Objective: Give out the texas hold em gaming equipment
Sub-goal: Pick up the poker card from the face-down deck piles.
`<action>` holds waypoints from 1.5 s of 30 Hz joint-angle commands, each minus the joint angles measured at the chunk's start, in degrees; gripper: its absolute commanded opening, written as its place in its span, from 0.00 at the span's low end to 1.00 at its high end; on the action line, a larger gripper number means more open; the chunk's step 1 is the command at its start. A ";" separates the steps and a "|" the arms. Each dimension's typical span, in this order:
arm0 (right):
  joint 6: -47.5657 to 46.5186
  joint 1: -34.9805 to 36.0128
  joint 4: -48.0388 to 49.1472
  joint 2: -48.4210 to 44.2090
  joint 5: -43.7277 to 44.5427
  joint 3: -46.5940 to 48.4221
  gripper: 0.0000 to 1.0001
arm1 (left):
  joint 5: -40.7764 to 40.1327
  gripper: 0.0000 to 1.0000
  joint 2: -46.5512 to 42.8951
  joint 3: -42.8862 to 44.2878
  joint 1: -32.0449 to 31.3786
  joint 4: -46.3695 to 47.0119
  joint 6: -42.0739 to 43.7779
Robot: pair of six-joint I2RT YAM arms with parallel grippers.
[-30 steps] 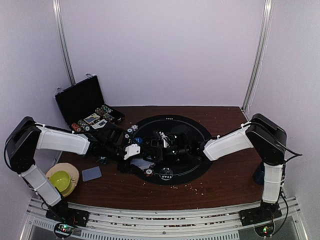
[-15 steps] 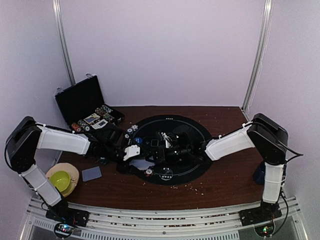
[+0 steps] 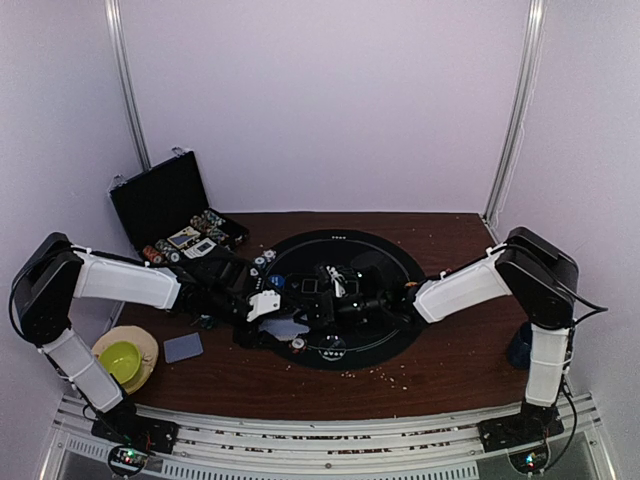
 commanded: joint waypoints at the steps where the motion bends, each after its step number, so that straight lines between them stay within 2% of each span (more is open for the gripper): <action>1: 0.45 -0.50 0.63 -3.12 -0.48 -1.35 0.23 | 1.06 0.53 0.28 1.78 0.41 1.58 -0.02; 12: 0.76 -0.50 0.65 -3.68 -1.00 -1.68 0.13 | 1.01 0.53 0.46 1.99 0.35 1.34 0.01; 18: 0.75 -0.45 0.75 -4.42 -1.13 -2.17 0.00 | 0.99 0.53 0.68 2.16 0.42 1.06 0.05; 45: -2.65 -3.24 -4.25 -15.44 2.27 -7.02 0.00 | 0.53 0.53 1.31 2.68 0.82 0.62 0.06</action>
